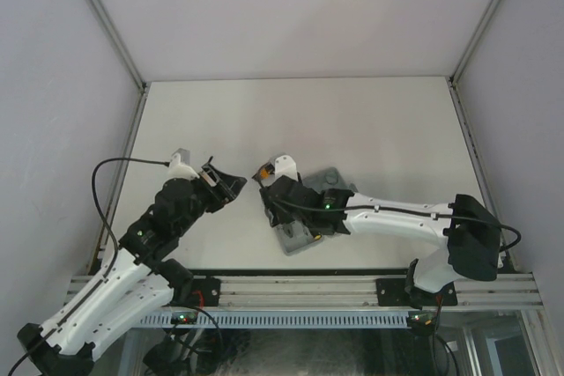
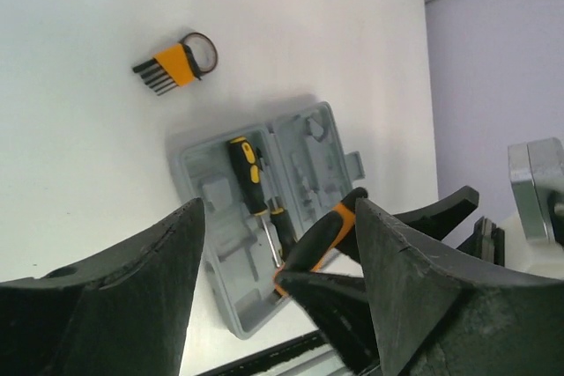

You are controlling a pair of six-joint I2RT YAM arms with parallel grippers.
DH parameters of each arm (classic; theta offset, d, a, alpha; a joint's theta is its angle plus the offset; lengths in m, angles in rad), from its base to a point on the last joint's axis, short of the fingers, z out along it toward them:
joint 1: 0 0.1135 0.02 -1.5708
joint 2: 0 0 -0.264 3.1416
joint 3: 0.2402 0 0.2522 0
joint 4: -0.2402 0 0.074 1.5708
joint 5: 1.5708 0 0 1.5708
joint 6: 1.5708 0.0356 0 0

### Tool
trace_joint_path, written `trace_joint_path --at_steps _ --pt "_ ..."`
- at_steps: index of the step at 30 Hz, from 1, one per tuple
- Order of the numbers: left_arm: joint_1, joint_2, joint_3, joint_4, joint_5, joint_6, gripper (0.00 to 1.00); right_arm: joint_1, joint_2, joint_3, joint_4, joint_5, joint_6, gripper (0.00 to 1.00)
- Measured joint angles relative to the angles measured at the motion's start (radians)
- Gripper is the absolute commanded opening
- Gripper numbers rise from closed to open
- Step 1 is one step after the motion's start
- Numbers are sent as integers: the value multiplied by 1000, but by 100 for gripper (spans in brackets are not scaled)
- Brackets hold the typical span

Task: Sort the tools into containers
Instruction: Pick up the pliers at the center of the board, then place the pliers in the storage box.

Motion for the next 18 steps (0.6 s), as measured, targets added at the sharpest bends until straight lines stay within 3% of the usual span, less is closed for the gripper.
trace_joint_path --at_steps 8,18 --pt "75 41 -57 -2 18 48 72 -152 14 0 -84 -143 3 0" --pt "79 72 -75 -6 37 126 72 -187 135 36 -147 -277 30 0"
